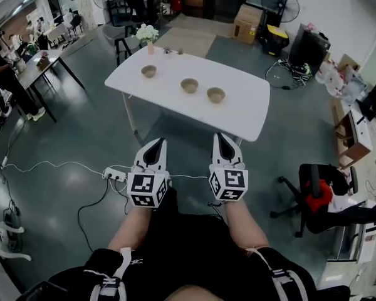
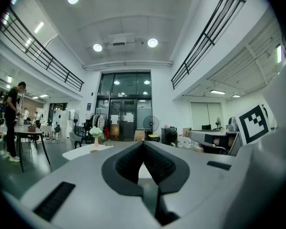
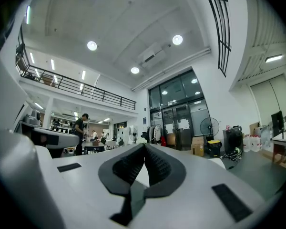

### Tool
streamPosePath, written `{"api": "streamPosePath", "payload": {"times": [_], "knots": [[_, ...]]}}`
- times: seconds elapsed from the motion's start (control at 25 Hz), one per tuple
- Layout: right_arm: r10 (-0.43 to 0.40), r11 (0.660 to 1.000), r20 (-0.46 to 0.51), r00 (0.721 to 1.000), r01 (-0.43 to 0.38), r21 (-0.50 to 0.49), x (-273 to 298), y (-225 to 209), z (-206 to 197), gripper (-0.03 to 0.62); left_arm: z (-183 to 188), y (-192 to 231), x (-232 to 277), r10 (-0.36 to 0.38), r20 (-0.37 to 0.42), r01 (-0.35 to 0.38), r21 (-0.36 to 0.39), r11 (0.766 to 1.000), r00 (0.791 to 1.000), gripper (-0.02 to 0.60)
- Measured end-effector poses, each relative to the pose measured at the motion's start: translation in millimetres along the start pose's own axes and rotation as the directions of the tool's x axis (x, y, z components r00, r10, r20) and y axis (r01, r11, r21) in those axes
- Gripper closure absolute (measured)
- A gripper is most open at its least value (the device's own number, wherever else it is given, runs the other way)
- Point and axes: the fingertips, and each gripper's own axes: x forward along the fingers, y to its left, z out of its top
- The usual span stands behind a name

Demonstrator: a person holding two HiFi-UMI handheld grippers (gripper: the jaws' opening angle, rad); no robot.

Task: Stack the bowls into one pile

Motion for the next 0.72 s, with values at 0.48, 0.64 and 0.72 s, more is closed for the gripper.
{"api": "streamPosePath", "payload": {"times": [0.48, 0.64, 0.72], "knots": [[-0.029, 0.999, -0.025, 0.999, 0.029, -0.026, 147, -36, -40, 0.577, -22, 75, 140, -0.043, 0.007, 0.043, -0.003, 0.999, 0.999, 0.569], [-0.051, 0.999, -0.063, 0.997, 0.050, -0.019, 248, -48, -58, 0.577, -28, 132, 232, -0.072, -0.024, 0.071, -0.029, 0.997, 0.997, 0.569], [-0.062, 0.998, -0.078, 0.995, 0.061, -0.010, 308, -57, -62, 0.577, -22, 164, 287, -0.089, -0.035, 0.088, -0.029, 0.996, 0.995, 0.569]]}}
